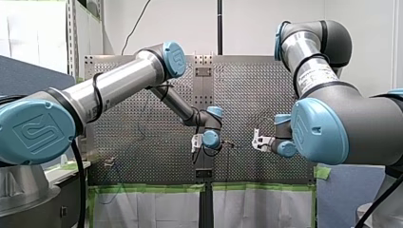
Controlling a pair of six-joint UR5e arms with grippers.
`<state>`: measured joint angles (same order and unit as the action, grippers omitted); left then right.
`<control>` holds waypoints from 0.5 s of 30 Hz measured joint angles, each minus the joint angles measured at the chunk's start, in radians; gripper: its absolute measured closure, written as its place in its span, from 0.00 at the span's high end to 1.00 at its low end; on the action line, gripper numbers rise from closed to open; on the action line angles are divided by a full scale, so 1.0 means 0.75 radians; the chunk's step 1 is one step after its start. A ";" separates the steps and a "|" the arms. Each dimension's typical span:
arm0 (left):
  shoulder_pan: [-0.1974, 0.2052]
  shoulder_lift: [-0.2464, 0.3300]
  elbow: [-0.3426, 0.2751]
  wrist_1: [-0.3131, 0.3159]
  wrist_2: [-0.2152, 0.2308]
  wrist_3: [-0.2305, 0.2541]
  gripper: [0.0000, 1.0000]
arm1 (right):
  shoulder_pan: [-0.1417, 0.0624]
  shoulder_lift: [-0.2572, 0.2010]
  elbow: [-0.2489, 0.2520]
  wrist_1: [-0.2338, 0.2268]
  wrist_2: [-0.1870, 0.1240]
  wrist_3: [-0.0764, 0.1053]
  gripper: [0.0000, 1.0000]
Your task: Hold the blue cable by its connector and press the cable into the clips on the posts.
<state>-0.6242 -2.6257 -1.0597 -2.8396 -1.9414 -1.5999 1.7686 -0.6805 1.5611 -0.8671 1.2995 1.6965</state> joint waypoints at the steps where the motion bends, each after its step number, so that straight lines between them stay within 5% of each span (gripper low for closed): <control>1: -0.001 0.000 0.000 -0.010 0.009 -0.009 1.00 | -0.001 0.000 0.000 0.002 0.000 -0.001 0.00; 9: -0.002 0.008 -0.001 -0.096 0.086 -0.039 1.00 | -0.006 0.000 0.000 0.031 0.000 -0.015 0.00; 15: -0.014 0.009 -0.001 -0.146 0.083 -0.039 1.00 | -0.007 0.000 0.000 0.061 0.000 -0.029 0.00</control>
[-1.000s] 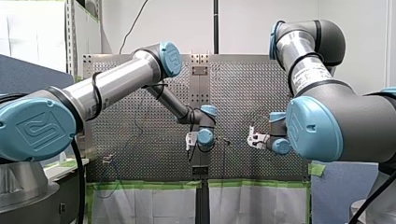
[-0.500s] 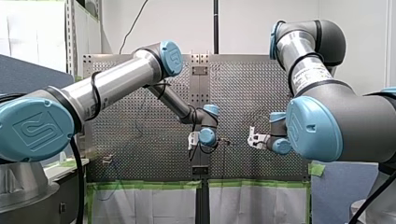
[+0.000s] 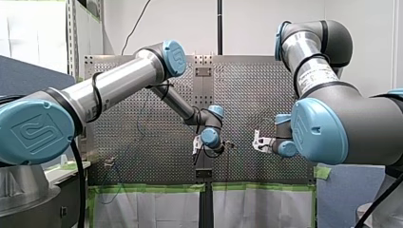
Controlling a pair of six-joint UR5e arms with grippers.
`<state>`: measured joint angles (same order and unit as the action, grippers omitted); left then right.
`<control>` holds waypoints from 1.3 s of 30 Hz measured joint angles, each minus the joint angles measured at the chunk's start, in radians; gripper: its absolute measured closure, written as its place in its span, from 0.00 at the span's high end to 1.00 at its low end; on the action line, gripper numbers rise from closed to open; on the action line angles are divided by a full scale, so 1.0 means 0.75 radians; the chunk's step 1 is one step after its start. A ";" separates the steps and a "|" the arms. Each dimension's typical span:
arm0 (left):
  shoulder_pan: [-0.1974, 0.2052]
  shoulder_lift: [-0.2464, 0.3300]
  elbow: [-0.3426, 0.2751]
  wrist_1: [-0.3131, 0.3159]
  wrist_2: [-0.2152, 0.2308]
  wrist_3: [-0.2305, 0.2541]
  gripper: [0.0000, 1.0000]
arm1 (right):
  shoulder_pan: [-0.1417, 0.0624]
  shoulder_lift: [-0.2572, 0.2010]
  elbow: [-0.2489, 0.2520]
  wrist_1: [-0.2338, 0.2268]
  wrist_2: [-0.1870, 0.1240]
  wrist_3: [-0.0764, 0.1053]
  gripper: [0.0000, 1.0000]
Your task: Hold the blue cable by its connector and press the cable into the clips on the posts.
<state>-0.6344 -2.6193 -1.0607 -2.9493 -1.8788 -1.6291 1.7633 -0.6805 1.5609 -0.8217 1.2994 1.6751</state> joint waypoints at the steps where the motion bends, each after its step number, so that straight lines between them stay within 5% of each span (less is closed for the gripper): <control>1: -0.003 0.000 0.000 -0.003 -0.005 0.000 1.00 | -0.001 0.000 0.000 0.004 0.000 -0.001 0.00; 9: -0.026 0.021 -0.027 0.014 -0.052 -0.003 1.00 | -0.017 0.000 0.000 0.021 0.000 -0.006 0.00; 22: -0.051 0.150 -0.201 0.156 -0.011 -0.005 1.00 | -0.032 0.000 0.000 0.047 0.003 -0.019 0.00; 39: -0.127 0.158 -0.367 0.243 -0.027 -0.005 1.00 | -0.044 0.000 0.000 0.060 0.008 -0.020 0.00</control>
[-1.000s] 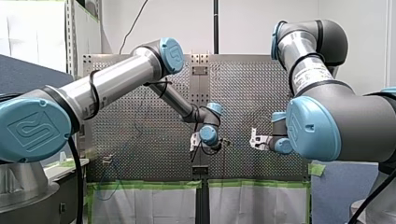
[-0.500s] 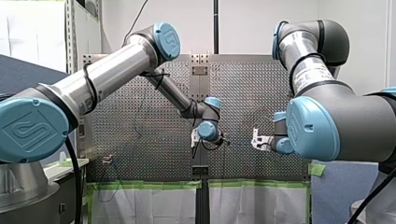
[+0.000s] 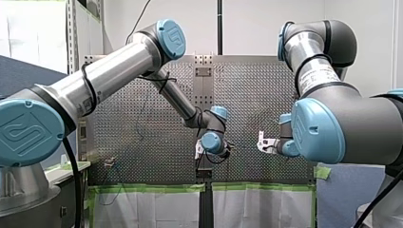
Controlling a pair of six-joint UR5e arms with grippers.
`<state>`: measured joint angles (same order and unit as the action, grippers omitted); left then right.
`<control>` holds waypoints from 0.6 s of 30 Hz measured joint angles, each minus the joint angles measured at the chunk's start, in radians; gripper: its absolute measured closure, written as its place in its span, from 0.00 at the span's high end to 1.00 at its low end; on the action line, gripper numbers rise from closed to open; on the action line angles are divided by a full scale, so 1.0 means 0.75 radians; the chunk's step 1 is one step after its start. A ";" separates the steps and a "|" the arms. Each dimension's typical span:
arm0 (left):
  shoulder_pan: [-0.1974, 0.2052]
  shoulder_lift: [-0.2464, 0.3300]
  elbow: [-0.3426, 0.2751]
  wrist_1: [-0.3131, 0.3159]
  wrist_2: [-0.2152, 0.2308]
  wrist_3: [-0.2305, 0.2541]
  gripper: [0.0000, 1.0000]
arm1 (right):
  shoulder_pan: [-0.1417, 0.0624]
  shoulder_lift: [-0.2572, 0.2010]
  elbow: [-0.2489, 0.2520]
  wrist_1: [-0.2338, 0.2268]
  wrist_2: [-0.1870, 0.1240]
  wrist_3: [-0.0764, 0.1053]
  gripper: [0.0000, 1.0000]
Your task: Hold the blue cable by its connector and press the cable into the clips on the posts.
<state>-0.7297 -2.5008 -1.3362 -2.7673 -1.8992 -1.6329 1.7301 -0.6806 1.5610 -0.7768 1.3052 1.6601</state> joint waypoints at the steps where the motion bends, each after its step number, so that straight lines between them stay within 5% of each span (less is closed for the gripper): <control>1: -0.004 0.000 -0.002 0.003 0.000 0.000 1.00 | 0.000 0.000 0.000 0.000 0.000 0.000 0.00; 18: -0.030 0.009 -0.006 0.137 -0.044 -0.001 1.00 | -0.001 0.000 0.001 -0.004 -0.001 0.004 0.00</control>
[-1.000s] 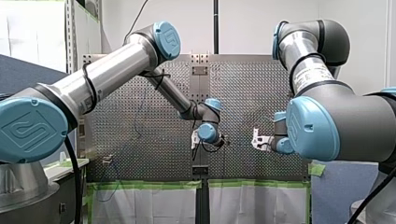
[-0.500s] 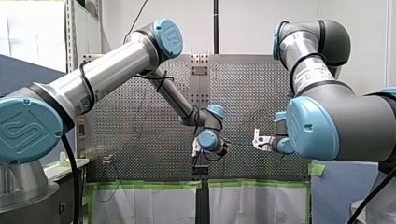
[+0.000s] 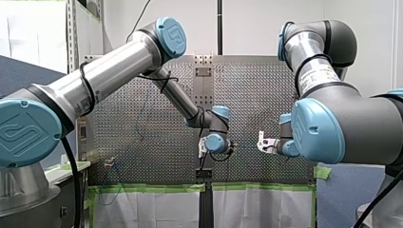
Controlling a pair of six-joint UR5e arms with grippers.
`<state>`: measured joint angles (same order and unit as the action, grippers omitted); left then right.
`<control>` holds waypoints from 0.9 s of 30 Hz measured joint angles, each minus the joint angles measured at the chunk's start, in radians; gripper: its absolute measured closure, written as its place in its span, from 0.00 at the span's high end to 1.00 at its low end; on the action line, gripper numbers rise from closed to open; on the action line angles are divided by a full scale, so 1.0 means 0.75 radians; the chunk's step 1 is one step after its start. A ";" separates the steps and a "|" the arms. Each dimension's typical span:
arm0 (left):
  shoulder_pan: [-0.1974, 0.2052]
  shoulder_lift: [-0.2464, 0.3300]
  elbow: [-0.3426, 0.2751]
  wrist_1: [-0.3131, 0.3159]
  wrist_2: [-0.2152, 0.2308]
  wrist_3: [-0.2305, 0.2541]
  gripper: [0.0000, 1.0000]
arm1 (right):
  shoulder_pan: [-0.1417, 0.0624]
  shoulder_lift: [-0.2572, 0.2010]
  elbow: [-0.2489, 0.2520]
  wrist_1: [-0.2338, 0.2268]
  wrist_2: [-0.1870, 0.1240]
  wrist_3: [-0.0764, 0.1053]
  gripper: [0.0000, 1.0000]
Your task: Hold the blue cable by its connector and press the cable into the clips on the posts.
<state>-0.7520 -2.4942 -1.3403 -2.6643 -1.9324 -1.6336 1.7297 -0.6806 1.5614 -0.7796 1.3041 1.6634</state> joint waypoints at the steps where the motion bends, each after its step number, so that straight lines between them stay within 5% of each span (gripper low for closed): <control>1: -0.002 0.001 0.000 0.003 -0.003 0.000 1.00 | 0.000 0.000 0.000 -0.001 0.000 0.000 0.00; 27: -0.021 0.003 0.000 0.012 -0.027 0.000 1.00 | 0.000 0.002 0.000 -0.004 -0.002 0.004 0.00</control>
<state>-0.7681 -2.4917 -1.3403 -2.6555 -1.9526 -1.6338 1.7296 -0.6790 1.5613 -0.7825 1.3026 1.6662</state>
